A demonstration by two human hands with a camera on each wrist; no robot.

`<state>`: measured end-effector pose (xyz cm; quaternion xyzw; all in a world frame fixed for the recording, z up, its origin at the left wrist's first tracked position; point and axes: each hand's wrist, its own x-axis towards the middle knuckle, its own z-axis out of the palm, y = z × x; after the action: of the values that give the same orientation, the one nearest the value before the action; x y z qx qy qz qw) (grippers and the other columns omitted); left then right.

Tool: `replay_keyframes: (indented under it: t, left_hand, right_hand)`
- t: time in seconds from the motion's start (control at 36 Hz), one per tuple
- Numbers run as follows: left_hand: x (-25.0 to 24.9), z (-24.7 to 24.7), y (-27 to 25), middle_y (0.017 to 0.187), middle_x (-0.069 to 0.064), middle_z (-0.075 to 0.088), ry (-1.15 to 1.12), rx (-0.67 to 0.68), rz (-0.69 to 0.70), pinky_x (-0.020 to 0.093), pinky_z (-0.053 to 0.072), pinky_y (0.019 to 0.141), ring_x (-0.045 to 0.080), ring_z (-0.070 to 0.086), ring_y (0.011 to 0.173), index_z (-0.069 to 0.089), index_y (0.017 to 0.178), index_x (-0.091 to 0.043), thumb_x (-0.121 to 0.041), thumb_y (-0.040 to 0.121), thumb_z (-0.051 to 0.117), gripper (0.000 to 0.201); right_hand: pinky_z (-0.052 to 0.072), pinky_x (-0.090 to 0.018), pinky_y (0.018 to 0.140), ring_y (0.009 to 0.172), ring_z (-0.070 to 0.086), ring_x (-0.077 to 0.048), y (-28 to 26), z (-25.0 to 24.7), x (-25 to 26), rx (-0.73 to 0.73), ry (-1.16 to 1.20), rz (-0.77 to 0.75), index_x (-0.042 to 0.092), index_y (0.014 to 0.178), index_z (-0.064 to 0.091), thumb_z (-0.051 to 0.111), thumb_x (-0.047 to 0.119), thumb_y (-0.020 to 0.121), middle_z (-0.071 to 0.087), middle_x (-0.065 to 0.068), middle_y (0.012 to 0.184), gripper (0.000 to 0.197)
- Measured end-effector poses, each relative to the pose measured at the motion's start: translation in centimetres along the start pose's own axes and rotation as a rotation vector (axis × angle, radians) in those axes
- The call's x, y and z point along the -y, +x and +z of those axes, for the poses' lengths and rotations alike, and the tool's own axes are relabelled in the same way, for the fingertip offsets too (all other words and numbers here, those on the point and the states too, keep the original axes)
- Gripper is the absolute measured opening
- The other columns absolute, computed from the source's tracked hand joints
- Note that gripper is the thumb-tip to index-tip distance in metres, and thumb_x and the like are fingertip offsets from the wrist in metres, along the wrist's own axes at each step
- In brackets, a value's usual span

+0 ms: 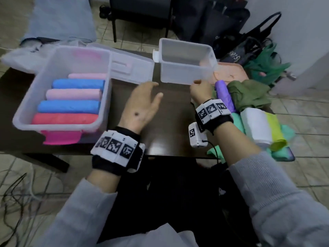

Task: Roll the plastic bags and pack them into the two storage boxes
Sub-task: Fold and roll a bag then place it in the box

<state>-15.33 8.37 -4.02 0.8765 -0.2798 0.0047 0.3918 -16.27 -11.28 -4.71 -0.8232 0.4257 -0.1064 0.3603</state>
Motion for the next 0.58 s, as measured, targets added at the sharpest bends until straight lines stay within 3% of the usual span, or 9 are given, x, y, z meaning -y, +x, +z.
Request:
replay_keyframes:
  t: [0.08, 0.17, 0.25, 0.33, 0.39, 0.44, 0.5, 0.56, 0.58]
  left_hand:
    - [1.0, 4.5, 0.2, 0.153, 0.015, 0.027, 0.095, 0.293, -0.093, 0.035, 0.016, 0.117, 0.026, 0.020, 0.143, 0.034, 0.143, -0.010, -0.036, 0.097, 0.045, 0.055]
    - [1.5, 7.1, -0.3, 0.157, 0.016, 0.009, 0.184, 0.446, -0.187, 0.044, 0.010, 0.118, 0.030, 0.007, 0.146, 0.023, 0.148, -0.013, -0.044, 0.097, 0.041, 0.063]
    - [2.2, 7.9, -1.0, 0.158, 0.015, 0.004, 0.244, 0.492, -0.220, 0.045, 0.007, 0.117, 0.030, 0.002, 0.146, 0.021, 0.148, -0.014, -0.045, 0.097, 0.040, 0.063]
    - [3.1, 8.3, -1.7, 0.159, 0.012, 0.002, 0.293, 0.497, -0.189, 0.042, 0.005, 0.117, 0.027, -0.001, 0.146, 0.021, 0.148, -0.014, -0.041, 0.097, 0.044, 0.063]
    - [3.7, 8.5, -2.0, 0.159, 0.010, -0.001, 0.307, 0.488, -0.161, 0.040, 0.002, 0.117, 0.025, -0.004, 0.146, 0.017, 0.150, -0.016, -0.040, 0.097, 0.043, 0.063]
    - [4.0, 8.7, -2.3, 0.159, 0.008, -0.005, 0.327, 0.496, -0.148, 0.039, -0.001, 0.117, 0.024, -0.007, 0.146, 0.012, 0.151, -0.018, -0.042, 0.098, 0.039, 0.064]
    - [4.3, 8.9, -2.5, 0.159, 0.007, -0.010, 0.355, 0.520, -0.142, 0.038, -0.004, 0.117, 0.022, -0.011, 0.146, 0.006, 0.151, -0.020, -0.044, 0.099, 0.033, 0.064]
    - [4.4, 9.0, -2.8, 0.158, 0.005, -0.015, 0.382, 0.544, -0.139, 0.036, -0.007, 0.116, 0.020, -0.015, 0.145, 0.000, 0.151, -0.022, -0.047, 0.100, 0.026, 0.063]
    - [4.5, 9.0, -2.9, 0.158, 0.005, -0.017, 0.396, 0.552, -0.136, 0.035, -0.008, 0.116, 0.019, -0.017, 0.145, -0.002, 0.151, -0.022, -0.047, 0.100, 0.023, 0.062]
  right_hand:
    - [0.027, -0.038, 0.107, 0.132, 0.032, -0.035, 0.4, -1.4, -2.3, -0.062, -0.124, 0.037, 0.013, 0.131, 0.050, 0.045, 0.020, 0.092, 0.041, -0.017, 0.140, 0.040]
    - [0.027, -0.041, 0.107, 0.135, 0.026, -0.034, 0.5, -1.7, -4.0, -0.014, -0.205, 0.099, 0.014, 0.136, 0.041, 0.046, 0.022, 0.091, 0.033, -0.018, 0.143, 0.046]
    - [0.036, -0.039, 0.104, 0.126, 0.042, -0.033, 0.5, -1.7, -5.0, 0.042, -0.312, 0.045, 0.012, 0.128, 0.047, 0.051, 0.018, 0.084, 0.048, -0.016, 0.130, 0.044]
    - [0.040, -0.037, 0.098, 0.118, 0.050, -0.033, 0.5, -1.7, -5.3, 0.064, -0.302, -0.010, 0.022, 0.115, 0.050, 0.055, 0.016, 0.083, 0.050, -0.007, 0.110, 0.033]
    - [0.038, -0.037, 0.098, 0.123, 0.047, -0.033, 0.5, -1.5, -5.0, 0.134, -0.313, -0.011, 0.021, 0.127, 0.048, 0.061, 0.019, 0.084, 0.048, -0.008, 0.114, 0.045]
    - [0.034, -0.032, 0.103, 0.128, 0.042, -0.031, 0.3, -1.1, -4.5, 0.210, -0.337, -0.005, 0.017, 0.138, 0.041, 0.065, 0.021, 0.084, 0.046, -0.012, 0.135, 0.059]
    - [0.033, -0.027, 0.103, 0.129, 0.042, -0.029, -0.4, -0.4, -3.9, 0.243, -0.329, -0.015, 0.014, 0.132, 0.048, 0.063, 0.021, 0.086, 0.044, -0.014, 0.137, 0.049]
    - [0.038, -0.030, 0.102, 0.122, 0.049, -0.030, -1.5, 0.9, -2.9, 0.251, -0.395, -0.095, 0.010, 0.111, 0.057, 0.061, 0.022, 0.086, 0.054, -0.012, 0.120, 0.027]
    - [0.042, -0.032, 0.100, 0.117, 0.053, -0.030, -1.9, 1.7, -2.5, 0.254, -0.429, -0.140, 0.008, 0.109, 0.058, 0.060, 0.024, 0.086, 0.058, -0.012, 0.119, 0.028]
